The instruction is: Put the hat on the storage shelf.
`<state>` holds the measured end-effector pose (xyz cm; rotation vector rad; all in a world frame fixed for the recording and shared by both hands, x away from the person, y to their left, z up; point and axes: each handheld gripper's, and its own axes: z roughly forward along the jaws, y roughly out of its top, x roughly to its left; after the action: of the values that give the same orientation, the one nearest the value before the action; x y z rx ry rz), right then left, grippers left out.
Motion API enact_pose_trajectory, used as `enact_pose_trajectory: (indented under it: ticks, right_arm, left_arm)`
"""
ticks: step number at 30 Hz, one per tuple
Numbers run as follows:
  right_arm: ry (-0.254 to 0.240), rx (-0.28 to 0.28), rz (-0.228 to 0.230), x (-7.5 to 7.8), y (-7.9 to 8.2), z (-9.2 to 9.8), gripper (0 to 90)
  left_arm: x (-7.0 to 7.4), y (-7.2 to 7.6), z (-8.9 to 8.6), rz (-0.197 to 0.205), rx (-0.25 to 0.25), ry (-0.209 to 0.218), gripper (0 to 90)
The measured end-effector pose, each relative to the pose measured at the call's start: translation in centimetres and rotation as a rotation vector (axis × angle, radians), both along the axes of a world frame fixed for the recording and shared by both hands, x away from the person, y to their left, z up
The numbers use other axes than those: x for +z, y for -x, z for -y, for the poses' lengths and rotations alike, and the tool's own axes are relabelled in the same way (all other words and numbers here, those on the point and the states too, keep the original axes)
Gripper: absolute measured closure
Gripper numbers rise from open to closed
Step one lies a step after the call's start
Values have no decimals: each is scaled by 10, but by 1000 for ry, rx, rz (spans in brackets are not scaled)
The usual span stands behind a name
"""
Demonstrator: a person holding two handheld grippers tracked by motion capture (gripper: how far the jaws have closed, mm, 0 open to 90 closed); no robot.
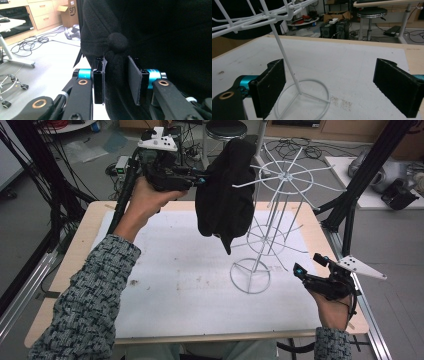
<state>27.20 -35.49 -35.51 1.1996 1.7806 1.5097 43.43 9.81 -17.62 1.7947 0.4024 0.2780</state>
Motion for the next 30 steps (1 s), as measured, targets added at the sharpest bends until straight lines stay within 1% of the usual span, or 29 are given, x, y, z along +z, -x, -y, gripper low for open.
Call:
enact_pose_trajectory:
  ticks: [1,4,7,9,14,18,21,23,24,29,30]
  right_arm:
    - [1,0,0,0,0,0,101]
    - [4,2,2,0,0,0,101]
    - [3,-2,-2,0,0,0,101]
    - [1,-1,0,0,0,0,101]
    - [0,-1,-1,0,0,0,101]
    - [0,-2,1,0,0,1,101]
    - [1,-2,3,0,0,1,101]
    - [1,-3,1,0,0,1,101]
    - [1,-3,3,0,0,1,101]
    - [1,0,-6,-1,-1,0,101]
    - [5,2,-1,-1,-1,0,101]
  left_arm:
    - [0,0,0,1,4,-1,675]
    - [-1,0,-1,-1,5,15,674]
    - [-1,-1,-3,0,5,11,672]
    - [-1,-1,-3,-2,8,21,668]
    - [-2,-1,-3,-1,9,14,658]
    - [-2,-1,-7,0,15,16,648]
    - [-1,1,-15,6,26,11,637]
    - [0,3,-22,14,45,18,631]
    - [0,4,-26,16,51,26,625]
    - [-3,11,-52,17,96,35,607]
    - [-4,12,-57,17,105,36,601]
